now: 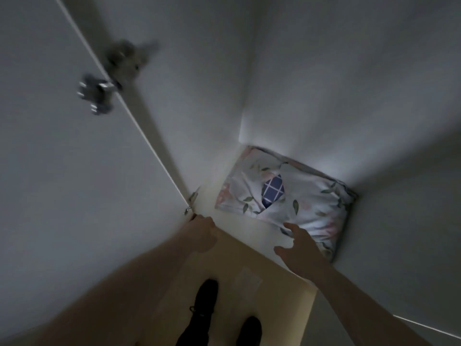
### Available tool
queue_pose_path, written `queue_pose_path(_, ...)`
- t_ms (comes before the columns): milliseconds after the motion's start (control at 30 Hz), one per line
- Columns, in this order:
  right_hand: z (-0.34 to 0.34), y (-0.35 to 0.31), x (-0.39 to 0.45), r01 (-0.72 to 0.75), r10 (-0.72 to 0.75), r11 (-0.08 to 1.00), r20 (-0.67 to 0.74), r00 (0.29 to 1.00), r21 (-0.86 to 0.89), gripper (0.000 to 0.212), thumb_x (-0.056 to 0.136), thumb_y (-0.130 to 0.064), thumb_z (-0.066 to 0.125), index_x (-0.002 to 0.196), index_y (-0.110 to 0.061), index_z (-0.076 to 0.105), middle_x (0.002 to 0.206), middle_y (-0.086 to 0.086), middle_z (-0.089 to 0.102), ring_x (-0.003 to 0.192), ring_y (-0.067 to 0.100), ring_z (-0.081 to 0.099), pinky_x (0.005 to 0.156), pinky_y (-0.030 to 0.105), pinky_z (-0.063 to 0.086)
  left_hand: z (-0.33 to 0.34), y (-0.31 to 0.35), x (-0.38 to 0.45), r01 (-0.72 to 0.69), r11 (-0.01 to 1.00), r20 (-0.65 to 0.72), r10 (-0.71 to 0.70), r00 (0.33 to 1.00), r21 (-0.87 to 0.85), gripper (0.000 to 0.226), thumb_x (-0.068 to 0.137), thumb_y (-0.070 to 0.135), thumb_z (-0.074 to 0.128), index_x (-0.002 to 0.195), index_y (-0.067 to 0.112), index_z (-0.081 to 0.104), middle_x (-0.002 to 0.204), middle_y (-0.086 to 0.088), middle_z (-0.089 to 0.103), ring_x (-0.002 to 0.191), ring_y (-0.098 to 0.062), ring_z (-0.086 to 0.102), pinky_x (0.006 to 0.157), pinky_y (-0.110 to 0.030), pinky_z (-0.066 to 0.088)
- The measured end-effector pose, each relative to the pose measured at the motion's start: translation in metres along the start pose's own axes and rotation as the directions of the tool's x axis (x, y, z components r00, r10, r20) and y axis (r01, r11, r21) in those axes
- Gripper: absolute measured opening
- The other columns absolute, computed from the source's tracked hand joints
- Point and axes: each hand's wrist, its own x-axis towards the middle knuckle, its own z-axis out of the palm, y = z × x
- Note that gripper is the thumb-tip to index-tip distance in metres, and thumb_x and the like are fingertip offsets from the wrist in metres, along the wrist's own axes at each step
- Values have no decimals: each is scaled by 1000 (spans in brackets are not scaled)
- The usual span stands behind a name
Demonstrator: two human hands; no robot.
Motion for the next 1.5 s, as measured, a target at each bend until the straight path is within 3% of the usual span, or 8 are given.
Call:
queue_pose_path(500,145,127,256,-180,212,964,-152,965,197,73,92,-33,69,155,-27,32,158,3,38,137,24,49,108,44,48,99,-20,326,-2,998,-6,2,1000,-70,65,90,36,66,146,17,39,145,-11,44,119,-30,58,98,-40,50)
queue_pose_path(700,180,181,296,-204,268,934,-202,942,292,74,93,-35,67,157,-27,30,160,-2,36,136,23,49,110,48,47,118,-18,416,-34,991,-67,26,997,-128,89,94,20,66,160,14,8,146,-9,41,115,-25,51,70,-16,43)
queue_pose_path(833,193,209,313,-224,317,908,-231,920,353,72,94,-36,66,157,-30,30,159,-4,36,135,23,50,110,49,46,132,-13,460,29,985,-64,-41,997,-168,112,79,42,74,160,15,1,161,-9,27,142,-32,36,113,-37,36)
queue_pose_path(933,204,222,319,-231,341,888,-233,911,397,72,95,-35,65,157,-30,29,158,-3,37,133,22,51,109,49,47,146,-7,482,74,952,-93,-106,990,-298,135,58,67,84,160,24,7,156,-6,37,137,-30,47,112,-44,43)
queue_pose_path(1067,216,241,311,-243,358,872,-216,908,425,67,97,-30,64,155,-32,30,157,-4,37,128,17,53,106,44,50,163,28,498,115,749,-62,-205,977,-652,92,83,49,78,153,14,29,105,-4,69,89,-22,72,73,-36,60)
queue_pose_path(1200,217,253,290,-249,361,874,-215,907,418,69,97,-27,66,155,-33,29,157,-4,36,125,15,53,103,40,51,163,50,496,61,715,-50,-134,990,-696,61,86,48,73,132,11,55,118,-11,66,90,-23,62,70,-32,53)
queue_pose_path(1333,198,251,275,-247,381,873,-270,884,421,75,94,-26,68,156,-30,27,157,-3,36,125,16,52,103,42,51,156,60,466,-68,907,-107,26,994,-416,37,86,38,73,109,11,65,104,-11,64,96,-27,60,87,-38,52)
queue_pose_path(1500,163,227,241,-128,266,911,-319,910,393,86,88,-29,75,158,-33,24,159,-7,32,133,17,48,102,38,50,156,63,382,-286,957,-7,286,958,-52,35,87,43,68,66,17,59,60,-2,58,59,-22,61,56,-28,41)
